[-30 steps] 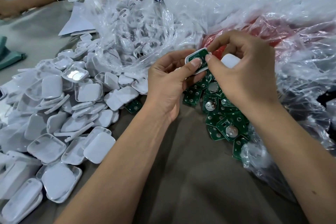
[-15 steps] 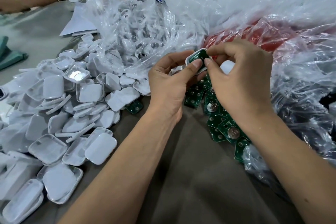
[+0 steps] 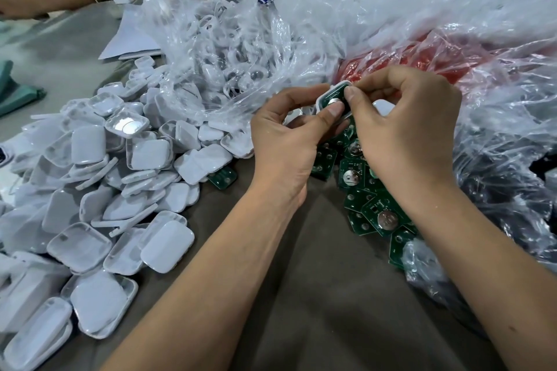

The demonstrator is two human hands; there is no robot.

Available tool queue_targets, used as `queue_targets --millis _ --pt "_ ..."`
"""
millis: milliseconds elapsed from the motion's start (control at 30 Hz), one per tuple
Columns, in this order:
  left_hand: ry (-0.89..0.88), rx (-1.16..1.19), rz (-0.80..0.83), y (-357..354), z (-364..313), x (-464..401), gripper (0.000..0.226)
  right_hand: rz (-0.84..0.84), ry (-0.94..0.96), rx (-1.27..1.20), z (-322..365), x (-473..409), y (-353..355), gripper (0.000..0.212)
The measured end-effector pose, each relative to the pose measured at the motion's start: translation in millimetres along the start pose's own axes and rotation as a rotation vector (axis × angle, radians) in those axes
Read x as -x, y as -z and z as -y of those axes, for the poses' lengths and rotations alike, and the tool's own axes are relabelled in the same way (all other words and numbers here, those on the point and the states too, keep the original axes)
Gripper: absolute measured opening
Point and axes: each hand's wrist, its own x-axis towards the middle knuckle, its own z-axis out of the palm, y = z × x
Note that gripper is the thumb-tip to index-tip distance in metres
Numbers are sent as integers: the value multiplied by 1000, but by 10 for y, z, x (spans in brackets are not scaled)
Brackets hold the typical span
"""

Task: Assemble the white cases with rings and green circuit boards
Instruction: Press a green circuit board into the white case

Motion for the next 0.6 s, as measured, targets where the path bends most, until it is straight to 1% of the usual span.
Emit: queue_targets --millis 200,300,367,400,500,567,600 --pt "3 -2 29 3 7 -6 18 10 -20 18 -2 -10 16 6" --pt "15 5 43 4 -3 -10 18 -6 -36 4 -5 -14 13 10" --pt "27 21 54 7 -11 -8 18 -10 -82 -57 -30 -30 24 16" --pt "34 27 61 15 -19 -10 18 13 -116 -99 -45 -40 32 16" --pt "52 23 79 42 -54 -25 17 151 -264 -321 -97 -79 53 11" --pt "65 18 82 57 -66 -37 17 212 -372 -452 -126 -100 53 15" --pt "69 14 84 61 -65 -39 17 226 -395 -474 -136 -107 51 16"
